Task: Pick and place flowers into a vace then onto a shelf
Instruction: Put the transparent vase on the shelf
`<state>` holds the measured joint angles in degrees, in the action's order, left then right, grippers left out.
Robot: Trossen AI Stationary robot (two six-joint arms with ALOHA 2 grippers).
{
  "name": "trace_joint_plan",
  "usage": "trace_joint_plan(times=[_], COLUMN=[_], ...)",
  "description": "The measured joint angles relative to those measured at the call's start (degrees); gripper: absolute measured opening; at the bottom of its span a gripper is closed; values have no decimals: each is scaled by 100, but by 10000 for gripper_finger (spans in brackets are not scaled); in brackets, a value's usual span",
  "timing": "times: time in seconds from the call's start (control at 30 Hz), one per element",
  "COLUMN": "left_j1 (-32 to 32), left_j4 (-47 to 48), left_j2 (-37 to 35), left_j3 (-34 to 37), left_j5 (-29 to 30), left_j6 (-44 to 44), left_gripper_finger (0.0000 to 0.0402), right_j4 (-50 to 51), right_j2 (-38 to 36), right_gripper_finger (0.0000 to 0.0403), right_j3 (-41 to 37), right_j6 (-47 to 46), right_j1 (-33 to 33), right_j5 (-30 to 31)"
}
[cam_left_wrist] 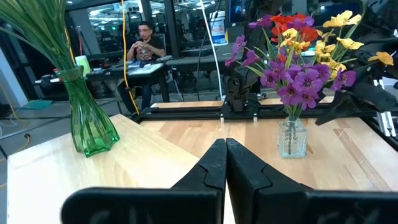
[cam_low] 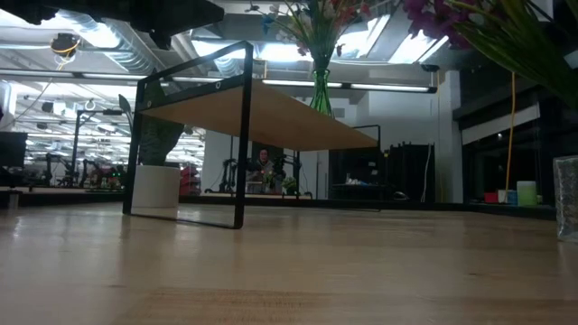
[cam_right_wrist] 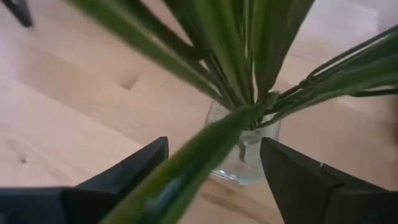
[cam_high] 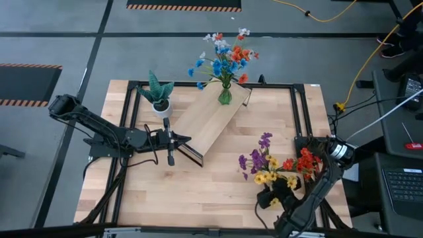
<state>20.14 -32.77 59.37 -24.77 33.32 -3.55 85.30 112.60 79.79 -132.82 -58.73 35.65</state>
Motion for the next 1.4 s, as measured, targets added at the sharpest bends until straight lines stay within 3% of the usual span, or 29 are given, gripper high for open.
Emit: trace_joint_plan(times=[0.83, 1.0, 1.4], left_j1=[1, 1, 0], left_j4=[0, 0, 2], left_j2=[0, 0, 0], left_j3=[0, 0, 0], left_j5=[0, 0, -24], left_j6=[82, 87, 87], left_gripper_finger=[8, 6, 6], right_j4=[0, -184, -267], right_j2=[11, 13, 17], right_gripper_finger=[255, 255, 255], right_j3=[37, -332, -637], right_j6=[-72, -148, -163], right_j1=[306, 377, 537], right_j5=[-324, -323, 196])
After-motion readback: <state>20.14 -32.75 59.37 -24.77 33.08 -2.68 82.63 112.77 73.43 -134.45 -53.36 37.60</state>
